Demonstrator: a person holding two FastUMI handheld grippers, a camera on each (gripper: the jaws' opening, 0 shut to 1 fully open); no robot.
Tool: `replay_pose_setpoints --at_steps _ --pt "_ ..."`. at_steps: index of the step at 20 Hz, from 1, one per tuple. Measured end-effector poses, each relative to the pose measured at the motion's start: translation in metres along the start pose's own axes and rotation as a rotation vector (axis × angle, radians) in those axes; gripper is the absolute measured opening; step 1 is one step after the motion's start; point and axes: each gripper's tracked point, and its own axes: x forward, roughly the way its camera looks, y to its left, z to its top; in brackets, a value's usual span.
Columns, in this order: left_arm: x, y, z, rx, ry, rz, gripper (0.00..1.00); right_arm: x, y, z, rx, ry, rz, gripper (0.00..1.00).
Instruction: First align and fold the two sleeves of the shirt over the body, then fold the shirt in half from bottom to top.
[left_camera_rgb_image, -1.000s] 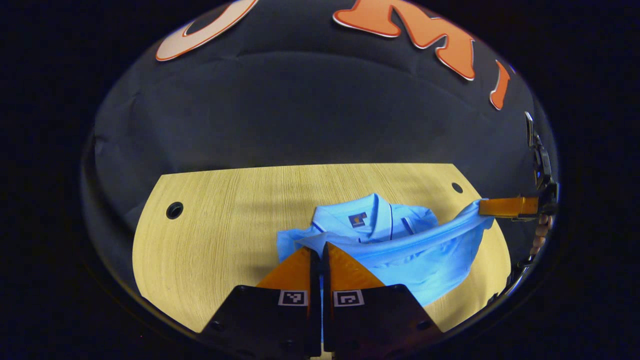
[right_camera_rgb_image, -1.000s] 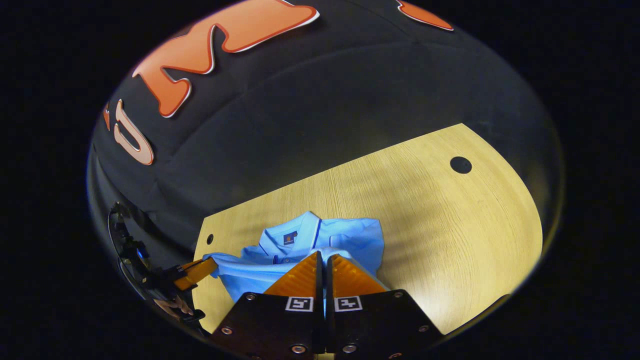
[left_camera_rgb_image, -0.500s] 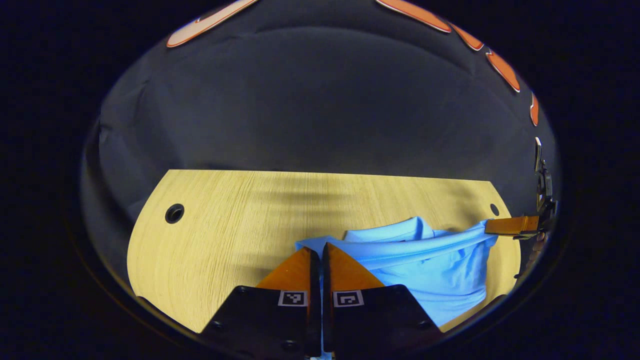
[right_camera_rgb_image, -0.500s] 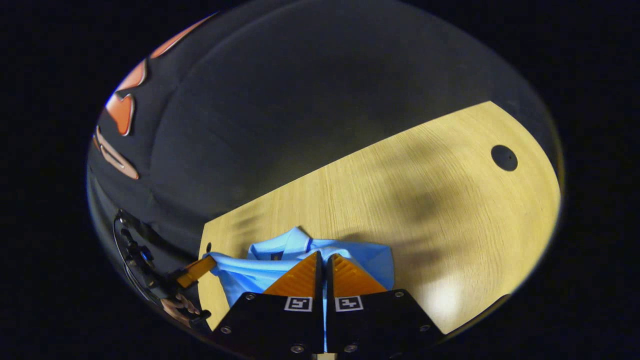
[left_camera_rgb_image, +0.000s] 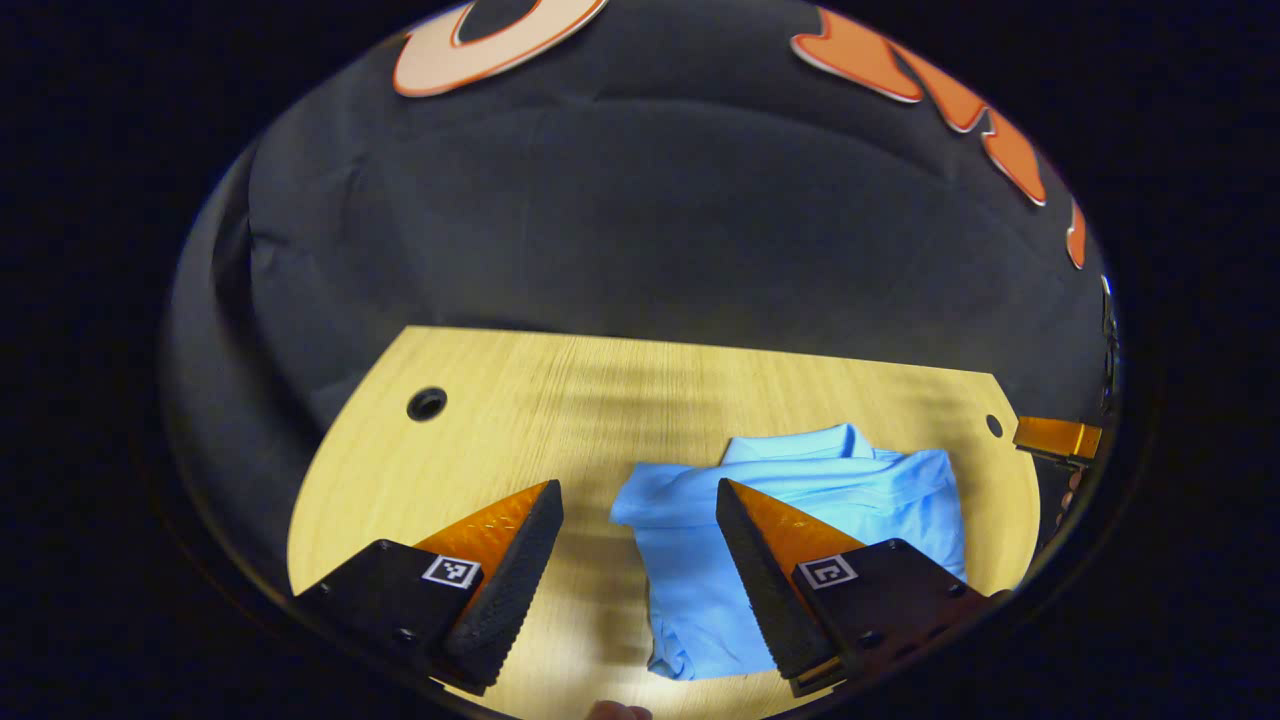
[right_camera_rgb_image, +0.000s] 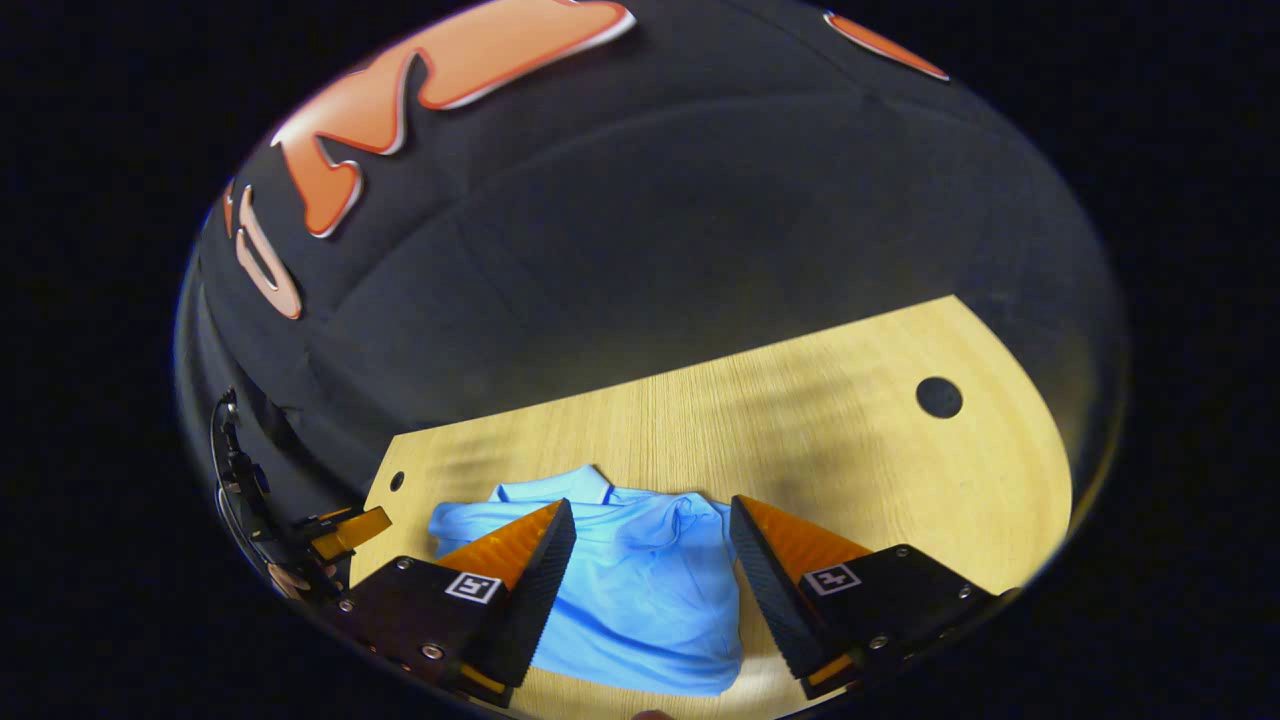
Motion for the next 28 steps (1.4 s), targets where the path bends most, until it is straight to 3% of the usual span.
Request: replay_pose_setpoints --at_steps 1,8,14,18,21,28 --pt "-0.015 -0.007 0.014 0.028 -0.046 -0.003 1.00 -0.016 0.005 0.006 -0.019 -0.030 -0.005 0.98" --pt "-0.164 -0.051 0.090 0.179 -0.429 -0.065 0.99 -0.148 0.046 0.048 -0.118 -0.288 -0.040 0.98" --pt "-0.269 -0.067 0.096 0.193 -0.629 -0.126 1.00 -0.249 0.063 0.050 -0.237 -0.491 -0.143 0.98" --pt "-0.309 -0.073 0.076 0.238 -0.705 -0.144 1.00 -0.310 0.075 0.032 -0.282 -0.583 -0.205 0.98" --pt "-0.322 -0.075 0.058 0.243 -0.745 -0.151 1.00 -0.326 0.076 0.006 -0.265 -0.567 -0.212 0.98" --pt "-0.352 -0.081 0.021 0.192 -0.746 -0.119 1.00 -0.361 0.075 -0.010 -0.382 -0.595 -0.236 0.98"
